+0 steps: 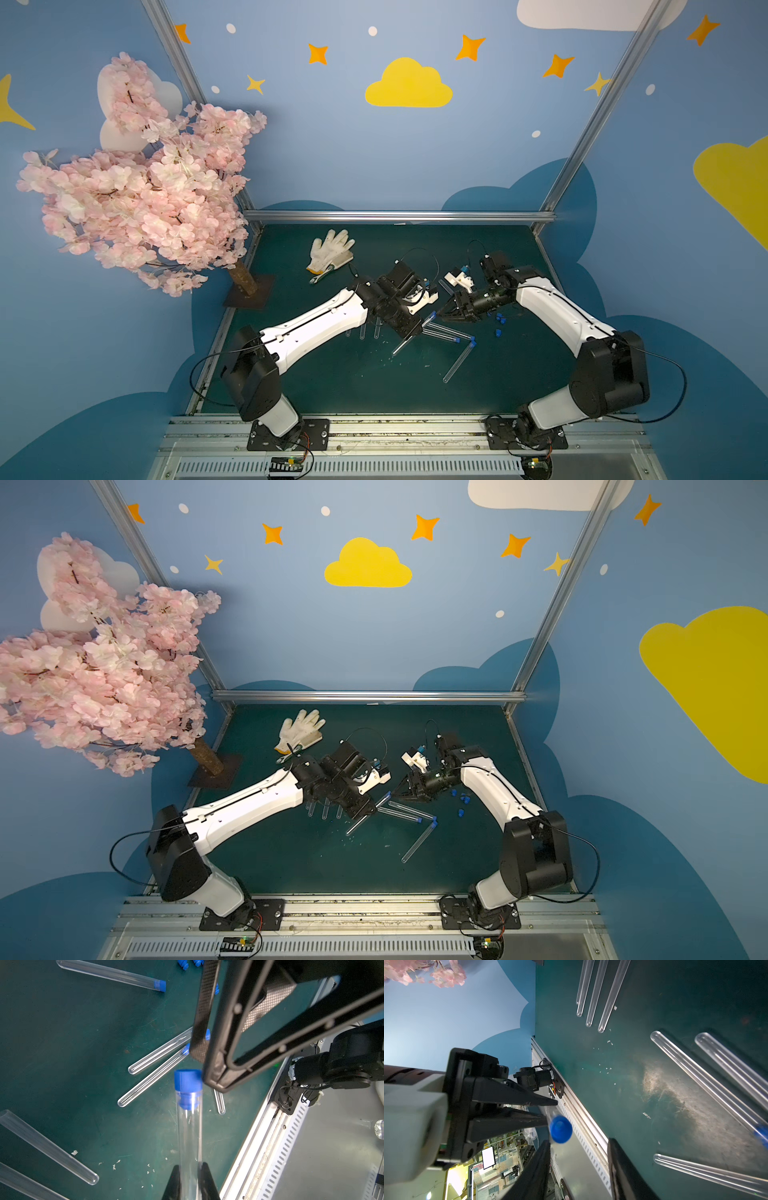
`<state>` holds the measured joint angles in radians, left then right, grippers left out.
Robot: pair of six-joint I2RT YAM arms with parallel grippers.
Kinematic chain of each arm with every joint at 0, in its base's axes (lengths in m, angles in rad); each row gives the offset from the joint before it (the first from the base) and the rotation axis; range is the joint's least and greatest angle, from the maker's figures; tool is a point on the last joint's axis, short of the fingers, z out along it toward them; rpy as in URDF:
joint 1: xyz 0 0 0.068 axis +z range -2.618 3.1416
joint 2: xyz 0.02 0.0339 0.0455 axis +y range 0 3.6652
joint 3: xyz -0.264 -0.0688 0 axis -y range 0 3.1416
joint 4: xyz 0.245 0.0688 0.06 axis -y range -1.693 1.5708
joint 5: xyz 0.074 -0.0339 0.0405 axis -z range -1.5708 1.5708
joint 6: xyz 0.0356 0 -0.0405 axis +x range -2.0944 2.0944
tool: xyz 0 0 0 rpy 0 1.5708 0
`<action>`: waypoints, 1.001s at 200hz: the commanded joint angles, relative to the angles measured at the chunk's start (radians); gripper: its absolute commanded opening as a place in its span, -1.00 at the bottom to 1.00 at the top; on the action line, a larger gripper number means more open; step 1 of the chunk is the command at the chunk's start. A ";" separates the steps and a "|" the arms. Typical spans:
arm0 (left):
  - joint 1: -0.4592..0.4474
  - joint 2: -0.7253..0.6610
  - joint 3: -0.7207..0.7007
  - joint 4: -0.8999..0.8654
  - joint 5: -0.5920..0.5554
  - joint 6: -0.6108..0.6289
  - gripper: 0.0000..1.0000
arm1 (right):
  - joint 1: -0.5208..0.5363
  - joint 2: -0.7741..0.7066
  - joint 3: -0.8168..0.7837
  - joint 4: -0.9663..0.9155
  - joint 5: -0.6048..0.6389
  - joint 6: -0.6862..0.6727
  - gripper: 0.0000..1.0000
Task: Remove stoppers from test tubes
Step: Open the stopper on the test tube.
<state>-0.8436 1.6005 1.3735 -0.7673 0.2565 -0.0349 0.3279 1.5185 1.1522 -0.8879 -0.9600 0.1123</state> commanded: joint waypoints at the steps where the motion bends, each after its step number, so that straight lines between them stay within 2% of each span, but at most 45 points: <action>1: -0.005 -0.023 -0.011 0.003 0.025 -0.011 -0.79 | 0.015 0.006 0.042 0.015 -0.035 -0.002 -0.17; 56: -0.010 -0.019 -0.004 0.005 0.023 -0.013 -0.79 | 0.032 0.018 0.033 0.022 -0.050 -0.002 -0.52; 129: -0.009 -0.017 0.002 0.003 0.023 -0.009 -0.79 | 0.037 0.031 0.035 0.022 -0.058 0.000 -0.46; 200: -0.010 -0.022 0.004 -0.001 0.022 -0.008 -0.79 | 0.039 0.031 0.032 0.037 -0.063 0.009 -0.52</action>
<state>-0.8516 1.6005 1.3705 -0.7616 0.2626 -0.0494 0.3580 1.5406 1.1709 -0.8604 -1.0035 0.1204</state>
